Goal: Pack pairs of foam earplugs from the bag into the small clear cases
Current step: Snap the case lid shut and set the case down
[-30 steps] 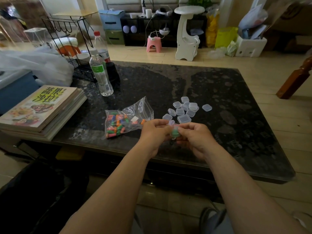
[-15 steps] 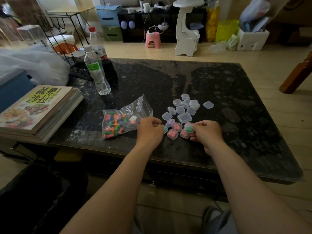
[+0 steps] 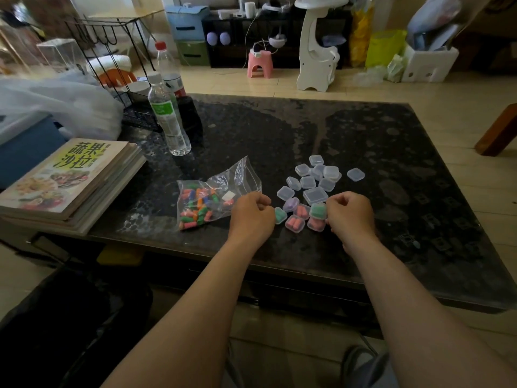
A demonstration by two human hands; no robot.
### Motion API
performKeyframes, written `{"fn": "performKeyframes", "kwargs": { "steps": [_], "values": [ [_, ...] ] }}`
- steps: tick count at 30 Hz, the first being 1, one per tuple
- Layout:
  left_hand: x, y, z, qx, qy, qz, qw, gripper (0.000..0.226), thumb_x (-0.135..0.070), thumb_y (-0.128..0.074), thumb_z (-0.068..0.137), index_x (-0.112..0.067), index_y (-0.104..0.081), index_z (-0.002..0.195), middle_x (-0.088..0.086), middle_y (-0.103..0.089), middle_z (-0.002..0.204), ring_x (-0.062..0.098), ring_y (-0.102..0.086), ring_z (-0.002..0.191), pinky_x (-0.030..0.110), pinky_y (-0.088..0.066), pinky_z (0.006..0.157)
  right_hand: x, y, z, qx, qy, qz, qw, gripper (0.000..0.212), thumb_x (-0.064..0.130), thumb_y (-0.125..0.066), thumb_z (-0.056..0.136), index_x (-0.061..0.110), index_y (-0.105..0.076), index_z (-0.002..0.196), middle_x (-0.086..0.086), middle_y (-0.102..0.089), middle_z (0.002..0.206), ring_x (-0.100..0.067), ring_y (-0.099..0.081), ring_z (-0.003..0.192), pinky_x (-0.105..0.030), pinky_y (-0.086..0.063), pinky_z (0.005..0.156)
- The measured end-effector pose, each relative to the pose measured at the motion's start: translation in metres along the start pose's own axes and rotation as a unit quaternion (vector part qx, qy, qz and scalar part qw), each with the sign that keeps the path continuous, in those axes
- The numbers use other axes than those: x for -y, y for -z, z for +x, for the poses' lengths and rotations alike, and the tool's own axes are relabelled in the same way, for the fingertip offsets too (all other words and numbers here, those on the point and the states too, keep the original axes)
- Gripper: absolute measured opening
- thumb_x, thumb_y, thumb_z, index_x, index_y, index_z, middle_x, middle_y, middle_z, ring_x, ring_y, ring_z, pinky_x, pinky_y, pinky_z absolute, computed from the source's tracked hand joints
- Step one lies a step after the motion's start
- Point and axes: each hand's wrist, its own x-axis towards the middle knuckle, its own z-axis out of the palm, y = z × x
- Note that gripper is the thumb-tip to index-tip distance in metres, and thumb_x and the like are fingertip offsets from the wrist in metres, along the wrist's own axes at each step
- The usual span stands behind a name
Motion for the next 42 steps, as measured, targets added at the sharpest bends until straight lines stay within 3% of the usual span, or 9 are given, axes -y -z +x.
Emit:
{"fn": "performKeyframes", "kwargs": {
  "steps": [4, 8, 17, 19, 22, 27, 32, 37, 42],
  "values": [
    [-0.001, 0.003, -0.002, 0.010, -0.015, 0.016, 1.000, 0.025, -0.009, -0.058, 0.098, -0.015, -0.065, 0.121, -0.002, -0.066, 0.100, 0.008, -0.062, 0.093, 0.021, -0.051, 0.074, 0.011, -0.005, -0.005, 0.010, 0.052, 0.011, 0.999, 0.019, 0.014, -0.056, 0.100, 0.024, -0.063, 0.085, 0.003, -0.064, 0.089, -0.006, -0.061, 0.077, -0.021, -0.048, 0.059],
    [0.001, 0.013, -0.003, 0.011, -0.026, 0.021, 0.999, 0.026, -0.013, -0.059, 0.099, -0.018, -0.064, 0.123, -0.006, -0.064, 0.101, 0.006, -0.061, 0.092, 0.021, -0.050, 0.075, 0.025, -0.022, -0.010, 0.027, 0.100, 0.019, 0.994, 0.012, 0.018, -0.058, 0.101, 0.025, -0.067, 0.096, 0.003, -0.067, 0.096, -0.010, -0.068, 0.084, -0.030, -0.062, 0.071],
    [0.035, 0.074, 0.011, -0.094, -0.023, 0.063, 0.993, 0.011, -0.012, -0.061, 0.096, -0.022, -0.063, 0.097, -0.007, -0.060, 0.093, -0.001, -0.053, 0.076, 0.003, -0.040, 0.062, 0.059, -0.081, -0.016, 0.116, 0.196, -0.004, 0.974, 0.021, 0.008, -0.059, 0.097, 0.027, -0.069, 0.101, 0.004, -0.070, 0.102, -0.012, -0.068, 0.098, -0.037, -0.060, 0.090],
    [0.046, 0.087, 0.015, -0.119, -0.009, 0.086, 0.989, 0.012, -0.011, -0.061, 0.094, -0.023, -0.064, 0.096, -0.004, -0.062, 0.098, 0.003, -0.057, 0.080, 0.002, -0.039, 0.065, 0.062, -0.093, -0.015, 0.138, 0.189, -0.010, 0.972, 0.025, 0.004, -0.059, 0.095, 0.025, -0.071, 0.103, 0.003, -0.071, 0.102, -0.014, -0.069, 0.099, -0.040, -0.059, 0.092],
    [0.059, 0.100, 0.020, -0.137, 0.006, 0.129, 0.982, 0.016, -0.014, -0.062, 0.094, -0.020, -0.070, 0.107, -0.001, -0.064, 0.104, 0.014, -0.060, 0.095, 0.021, -0.042, 0.079, 0.061, -0.110, -0.012, 0.166, 0.150, -0.008, 0.975, 0.028, -0.001, -0.064, 0.091, 0.017, -0.072, 0.111, -0.001, -0.072, 0.107, -0.018, -0.069, 0.102, -0.041, -0.058, 0.096],
    [0.068, 0.106, 0.028, -0.134, 0.002, 0.186, 0.973, 0.023, -0.015, -0.062, 0.096, -0.015, -0.069, 0.117, -0.001, -0.057, 0.106, 0.014, -0.055, 0.096, 0.023, -0.039, 0.081, 0.062, -0.121, -0.008, 0.240, 0.032, 0.013, 0.970, 0.023, -0.003, -0.075, 0.083, 0.019, -0.068, 0.086, -0.007, -0.073, 0.093, -0.021, -0.076, 0.082, -0.043, -0.064, 0.080],
    [0.067, 0.100, 0.032, -0.132, -0.013, 0.207, 0.969, 0.023, -0.014, -0.060, 0.097, -0.014, -0.069, 0.117, 0.001, -0.059, 0.112, 0.015, -0.056, 0.100, 0.024, -0.041, 0.082, 0.067, -0.112, -0.017, 0.299, 0.040, -0.060, 0.951, 0.008, -0.001, -0.071, 0.089, 0.007, -0.073, 0.088, -0.012, -0.075, 0.083, -0.023, -0.077, 0.070, -0.042, -0.066, 0.069],
    [0.065, 0.097, 0.030, -0.123, -0.032, 0.217, 0.968, 0.020, -0.015, -0.061, 0.097, -0.013, -0.070, 0.115, 0.003, -0.060, 0.113, 0.016, -0.056, 0.102, 0.026, -0.046, 0.084, 0.070, -0.111, -0.023, 0.317, 0.083, -0.199, 0.924, 0.007, 0.021, -0.076, 0.089, 0.021, -0.070, 0.093, -0.007, -0.071, 0.092, -0.025, -0.075, 0.077, -0.044, -0.064, 0.075],
    [0.064, 0.096, 0.029, -0.127, -0.028, 0.218, 0.967, 0.022, -0.016, -0.062, 0.097, -0.013, -0.069, 0.118, 0.004, -0.060, 0.117, 0.017, -0.056, 0.105, 0.025, -0.045, 0.085, 0.069, -0.119, -0.024, 0.258, 0.111, -0.312, 0.908, 0.035, 0.035, -0.072, 0.091, 0.011, -0.065, 0.115, -0.010, -0.063, 0.111, -0.024, -0.065, 0.095, -0.039, -0.056, 0.087]
  ]
}}
